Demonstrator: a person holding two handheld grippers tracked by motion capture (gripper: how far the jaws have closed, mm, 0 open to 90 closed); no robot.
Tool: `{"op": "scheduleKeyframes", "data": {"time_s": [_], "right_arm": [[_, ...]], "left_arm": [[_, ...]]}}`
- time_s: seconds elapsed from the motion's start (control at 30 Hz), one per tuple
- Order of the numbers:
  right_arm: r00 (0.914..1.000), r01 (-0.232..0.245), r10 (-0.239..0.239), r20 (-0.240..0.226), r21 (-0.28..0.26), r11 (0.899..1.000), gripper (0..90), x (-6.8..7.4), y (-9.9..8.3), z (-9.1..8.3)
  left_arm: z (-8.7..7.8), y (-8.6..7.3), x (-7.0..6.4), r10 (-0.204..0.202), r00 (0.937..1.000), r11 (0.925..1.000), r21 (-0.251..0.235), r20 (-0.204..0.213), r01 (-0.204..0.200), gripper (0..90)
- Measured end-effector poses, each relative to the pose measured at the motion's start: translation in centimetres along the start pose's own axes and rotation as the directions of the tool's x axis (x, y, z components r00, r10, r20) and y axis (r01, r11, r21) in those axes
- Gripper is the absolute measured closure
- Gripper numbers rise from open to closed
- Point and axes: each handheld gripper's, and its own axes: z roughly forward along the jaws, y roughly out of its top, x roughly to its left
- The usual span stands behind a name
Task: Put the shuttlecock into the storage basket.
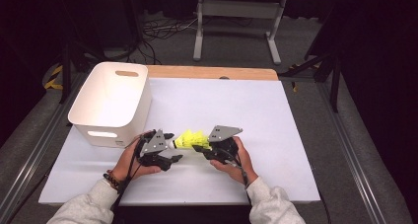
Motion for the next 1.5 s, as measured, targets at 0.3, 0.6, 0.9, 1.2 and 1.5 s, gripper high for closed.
{"op": "scheduleKeyframes", "data": {"time_s": [0.3, 0.6, 0.9, 1.2, 1.5], "right_arm": [[0.9966, 0.082, -0.082, -0.005, 0.074, 0.994, 79.2, 1.0, 0.2, 0.8], [0.9735, 0.226, -0.229, -0.009, 0.203, 0.953, 77.3, 2.2, 1.7, 1.6], [0.9689, 0.247, -0.236, -0.073, 0.265, 0.932, 67.9, 2.2, 4.2, 1.3], [0.9697, 0.239, -0.218, -0.11, 0.246, 0.939, 52.6, 2.3, 5.6, 1.1], [0.9731, 0.229, -0.215, -0.083, 0.242, 0.943, 38.9, 2.8, 6.2, 0.7]], "left_arm": [[1.6, 0.5, -0.4, 0.015, 0.9989, 0.9988, 0.046, 0.043, -0.017, 32.9], [2.4, 0.7, -0.5, -0.004, 0.999, 0.999, 0.044, 0.045, 0.002, 43.0], [2.3, 1.0, -0.4, 0.001, 0.9989, 1.0, 0.008, 0.048, -0.002, 47.4], [1.6, 0.8, -0.2, -0.032, 0.9993, 0.9958, -0.085, 0.022, 0.033, 49.8], [0.8, 0.8, -0.3, -0.035, 0.9994, 0.9869, -0.158, -0.003, 0.035, 51.0]]}}
